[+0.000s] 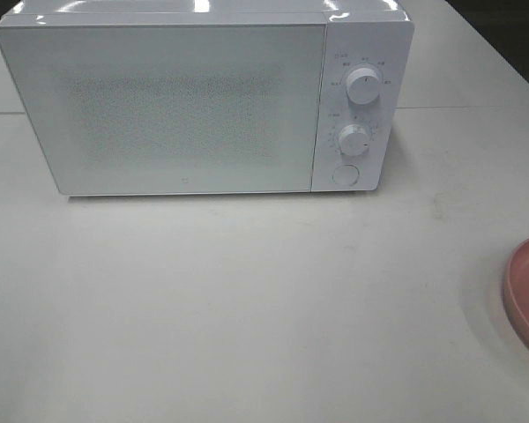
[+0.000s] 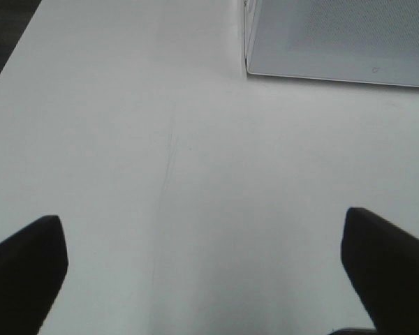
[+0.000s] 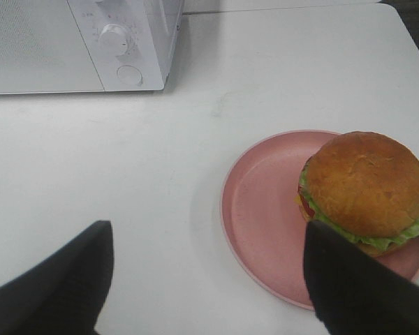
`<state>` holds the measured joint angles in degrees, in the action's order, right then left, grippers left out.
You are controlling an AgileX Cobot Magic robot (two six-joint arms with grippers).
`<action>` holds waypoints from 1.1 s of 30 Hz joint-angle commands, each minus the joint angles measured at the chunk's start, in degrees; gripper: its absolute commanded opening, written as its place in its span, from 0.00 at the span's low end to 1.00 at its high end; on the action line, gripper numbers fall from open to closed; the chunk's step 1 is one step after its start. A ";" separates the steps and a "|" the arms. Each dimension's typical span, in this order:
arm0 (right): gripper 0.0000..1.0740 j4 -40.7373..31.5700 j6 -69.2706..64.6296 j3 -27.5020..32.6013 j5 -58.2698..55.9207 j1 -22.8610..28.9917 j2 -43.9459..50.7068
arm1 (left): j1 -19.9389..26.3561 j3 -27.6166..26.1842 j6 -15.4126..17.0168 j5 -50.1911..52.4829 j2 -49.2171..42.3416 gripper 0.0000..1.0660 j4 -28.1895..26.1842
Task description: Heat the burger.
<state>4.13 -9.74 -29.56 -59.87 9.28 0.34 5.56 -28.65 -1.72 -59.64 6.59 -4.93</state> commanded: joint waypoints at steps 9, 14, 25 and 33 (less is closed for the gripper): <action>0.67 -0.06 0.69 0.06 0.46 -0.29 1.49 | 0.17 0.17 -0.23 0.40 -8.19 0.94 -0.17; 0.67 -0.06 0.69 0.06 0.46 -0.29 1.43 | 0.17 0.17 -0.23 0.40 -8.48 0.94 -0.11; 0.67 -0.06 0.69 0.06 0.46 -0.29 1.43 | 0.17 0.17 -0.23 0.40 -8.48 0.94 -0.11; 0.67 -0.06 0.69 0.06 0.46 -0.29 1.43 | 0.17 0.17 -0.23 0.40 -8.48 0.94 -0.11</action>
<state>4.13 -9.74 -29.56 -59.87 9.28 0.34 5.56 -28.65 -1.72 -59.59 -0.23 -4.87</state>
